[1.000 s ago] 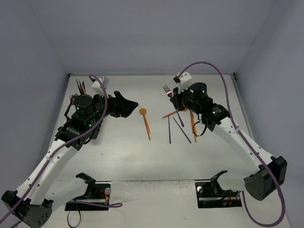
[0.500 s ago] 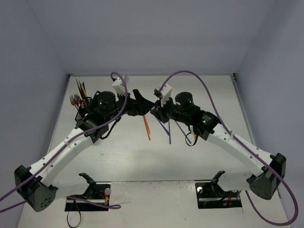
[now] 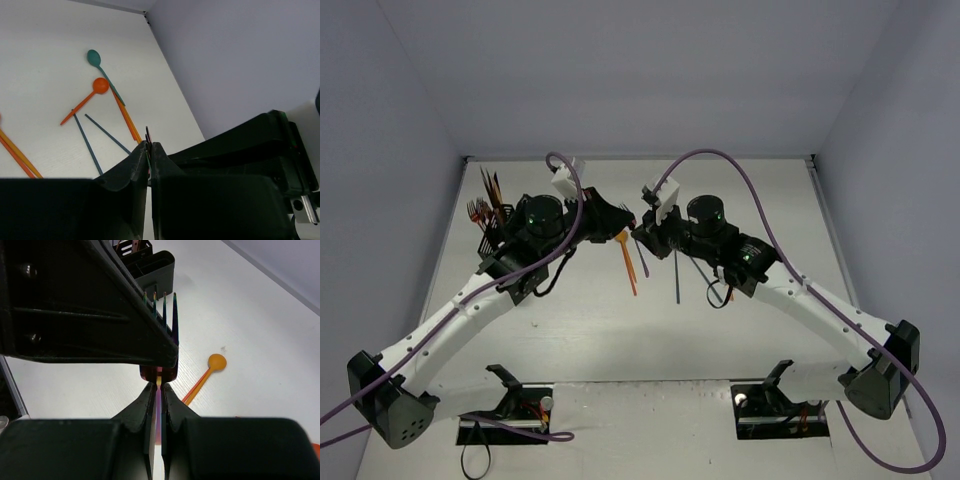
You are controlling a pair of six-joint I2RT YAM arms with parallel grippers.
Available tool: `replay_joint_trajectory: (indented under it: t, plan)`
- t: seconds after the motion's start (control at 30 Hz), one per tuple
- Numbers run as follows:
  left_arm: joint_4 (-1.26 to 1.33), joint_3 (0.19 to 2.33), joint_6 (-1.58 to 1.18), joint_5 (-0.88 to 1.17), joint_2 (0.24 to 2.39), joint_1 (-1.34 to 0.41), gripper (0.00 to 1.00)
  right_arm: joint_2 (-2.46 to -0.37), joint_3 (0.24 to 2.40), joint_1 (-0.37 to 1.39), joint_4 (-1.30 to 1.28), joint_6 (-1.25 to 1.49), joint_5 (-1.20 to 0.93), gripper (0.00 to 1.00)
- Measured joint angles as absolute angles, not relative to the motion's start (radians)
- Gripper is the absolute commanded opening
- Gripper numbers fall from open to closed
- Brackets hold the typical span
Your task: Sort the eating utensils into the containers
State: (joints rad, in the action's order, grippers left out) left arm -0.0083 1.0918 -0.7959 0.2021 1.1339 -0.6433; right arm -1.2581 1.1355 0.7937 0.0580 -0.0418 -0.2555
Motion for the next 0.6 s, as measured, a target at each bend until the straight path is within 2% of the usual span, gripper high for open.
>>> replay_joint_trajectory:
  t: [0.03, 0.17, 0.27, 0.43, 0.6]
  plan:
    - [-0.007, 1.089, -0.796, 0.197, 1.127, -0.649, 0.00, -1.259, 1.133, 0.794, 0.063, -0.042, -0.257, 0.04]
    - [-0.001, 1.075, -0.800, 0.176, 1.103, -0.653, 0.00, -1.260, 1.130, 0.798, 0.080, -0.040, -0.264, 0.34]
    - [0.006, 1.065, -0.797, 0.147, 1.083, -0.653, 0.00, -1.261, 1.120, 0.798, 0.079, -0.035, -0.263, 0.47]
    - [-0.027, 1.059, -0.734, 0.029, 1.025, -0.652, 0.00, -1.260, 1.093, 0.798, 0.080, -0.030, -0.255, 0.58]
    - [-0.195, 1.116, -0.594, -0.211, 0.981, -0.623, 0.00, -1.246, 1.030, 0.797, 0.078, -0.025, -0.215, 0.59]
